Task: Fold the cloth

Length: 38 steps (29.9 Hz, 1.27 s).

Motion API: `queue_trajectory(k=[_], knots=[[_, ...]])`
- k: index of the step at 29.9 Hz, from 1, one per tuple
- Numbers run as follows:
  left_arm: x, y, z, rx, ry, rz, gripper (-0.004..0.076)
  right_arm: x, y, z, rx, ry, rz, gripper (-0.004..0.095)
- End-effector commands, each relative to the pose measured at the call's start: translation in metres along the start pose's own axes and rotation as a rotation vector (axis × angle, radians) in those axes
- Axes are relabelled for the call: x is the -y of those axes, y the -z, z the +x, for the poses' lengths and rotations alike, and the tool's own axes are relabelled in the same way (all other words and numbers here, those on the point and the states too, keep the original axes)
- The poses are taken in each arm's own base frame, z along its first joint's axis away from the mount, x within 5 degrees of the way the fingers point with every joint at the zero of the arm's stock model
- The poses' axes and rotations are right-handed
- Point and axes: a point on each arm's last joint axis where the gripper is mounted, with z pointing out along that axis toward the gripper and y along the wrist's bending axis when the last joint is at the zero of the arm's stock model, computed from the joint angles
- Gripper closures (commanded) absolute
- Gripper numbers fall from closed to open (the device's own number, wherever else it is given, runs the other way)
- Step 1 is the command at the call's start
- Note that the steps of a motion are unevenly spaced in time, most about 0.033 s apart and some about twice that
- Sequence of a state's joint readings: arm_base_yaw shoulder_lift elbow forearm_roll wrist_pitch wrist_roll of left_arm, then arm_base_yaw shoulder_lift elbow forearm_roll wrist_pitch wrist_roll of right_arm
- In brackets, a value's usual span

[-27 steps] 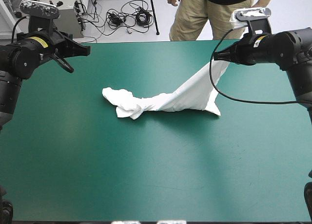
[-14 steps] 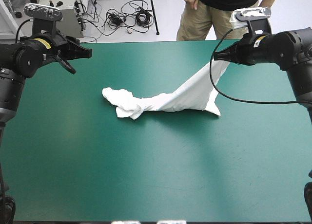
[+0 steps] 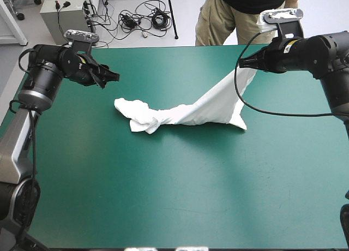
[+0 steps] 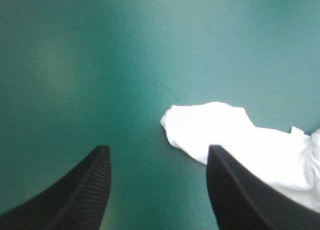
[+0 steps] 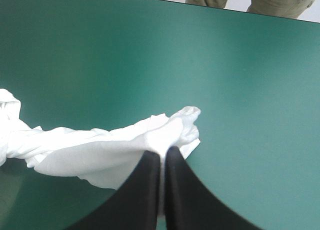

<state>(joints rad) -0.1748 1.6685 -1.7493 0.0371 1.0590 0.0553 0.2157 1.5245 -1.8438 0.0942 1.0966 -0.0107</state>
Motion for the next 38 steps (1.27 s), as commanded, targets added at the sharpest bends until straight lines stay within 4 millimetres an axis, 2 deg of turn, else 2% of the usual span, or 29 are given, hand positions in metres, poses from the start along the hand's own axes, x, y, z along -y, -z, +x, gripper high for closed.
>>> queue_trajectory(k=[1,17,32,35,37,38], knots=[[0.001,0.005,-0.009,0.059,0.018,0.007,0.0305,-0.001,0.028,-0.012,0.131,0.011,0.0,0.0925],[0.008,-0.102,0.005,-0.151,0.027,0.053,0.0305,-0.001,0.028,-0.011,0.127,0.011,0.0,0.0925],[0.013,-0.166,0.026,-0.278,0.036,0.069,0.0313,-0.001,0.028,-0.01,0.111,0.011,0.0,0.0925],[0.015,-0.172,0.029,-0.295,0.054,0.091,0.0379,-0.001,0.028,-0.009,0.104,0.011,0.0,0.0925],[0.016,-0.172,0.029,-0.295,0.056,0.093,0.0492,-0.001,0.028,-0.009,0.099,0.011,0.0,0.0925],[0.016,-0.172,0.029,-0.298,0.056,0.094,0.0601,-0.001,0.028,-0.009,0.097,0.011,0.0,0.0925]])
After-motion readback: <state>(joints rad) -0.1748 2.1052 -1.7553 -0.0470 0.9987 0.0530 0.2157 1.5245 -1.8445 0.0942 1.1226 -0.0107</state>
